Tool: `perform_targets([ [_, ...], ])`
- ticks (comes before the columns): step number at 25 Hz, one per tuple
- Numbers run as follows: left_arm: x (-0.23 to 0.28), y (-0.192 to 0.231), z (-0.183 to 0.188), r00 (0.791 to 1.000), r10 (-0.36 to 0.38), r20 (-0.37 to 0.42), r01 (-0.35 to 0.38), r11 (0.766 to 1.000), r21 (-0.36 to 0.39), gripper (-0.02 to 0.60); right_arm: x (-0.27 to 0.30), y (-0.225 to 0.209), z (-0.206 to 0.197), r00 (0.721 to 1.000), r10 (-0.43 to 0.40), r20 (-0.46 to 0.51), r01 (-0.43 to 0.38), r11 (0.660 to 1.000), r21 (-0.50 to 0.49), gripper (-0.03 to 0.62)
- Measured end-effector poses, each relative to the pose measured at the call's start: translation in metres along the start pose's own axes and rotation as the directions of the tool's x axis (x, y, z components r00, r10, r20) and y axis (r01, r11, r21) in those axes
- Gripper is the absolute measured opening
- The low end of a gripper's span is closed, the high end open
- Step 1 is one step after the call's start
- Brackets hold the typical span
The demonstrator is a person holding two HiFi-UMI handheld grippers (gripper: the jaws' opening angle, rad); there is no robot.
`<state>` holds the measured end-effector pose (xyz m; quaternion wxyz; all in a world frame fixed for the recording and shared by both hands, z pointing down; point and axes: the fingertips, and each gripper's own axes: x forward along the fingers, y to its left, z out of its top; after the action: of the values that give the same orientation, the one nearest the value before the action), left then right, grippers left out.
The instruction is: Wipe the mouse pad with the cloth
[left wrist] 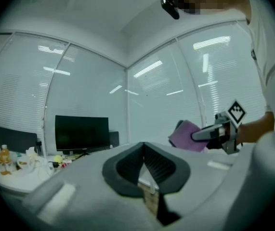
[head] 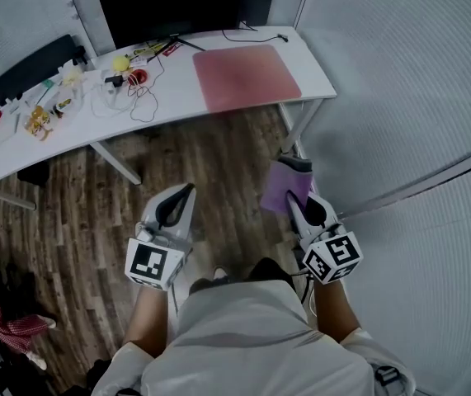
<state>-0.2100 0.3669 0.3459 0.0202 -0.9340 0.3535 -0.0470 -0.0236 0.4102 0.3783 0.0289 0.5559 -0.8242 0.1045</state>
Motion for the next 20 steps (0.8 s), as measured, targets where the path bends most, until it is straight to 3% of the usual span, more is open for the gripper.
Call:
perform_targets([
  [10, 0.038, 0.051, -0.017, 1.0, 0.016, -0.007, -0.016, 0.999, -0.043, 0.002, 0.067, -0.023, 0.014, 0.999, 0.024, -0.032, -0.025, 0.999, -0.024, 0.048],
  [15, 0.082, 0.068, -0.02, 0.999, 0.053, -0.004, -0.053, 0.998, -0.037, 0.002, 0.108, -0.066, 0.02, 0.998, 0.057, -0.014, -0.057, 0.998, -0.014, 0.048],
  [20, 0.141, 0.081, 0.001, 0.996, 0.088, -0.008, -0.088, 0.996, -0.018, 0.002, 0.149, -0.12, 0.044, 0.994, 0.111, -0.002, -0.111, 0.994, -0.008, 0.048],
])
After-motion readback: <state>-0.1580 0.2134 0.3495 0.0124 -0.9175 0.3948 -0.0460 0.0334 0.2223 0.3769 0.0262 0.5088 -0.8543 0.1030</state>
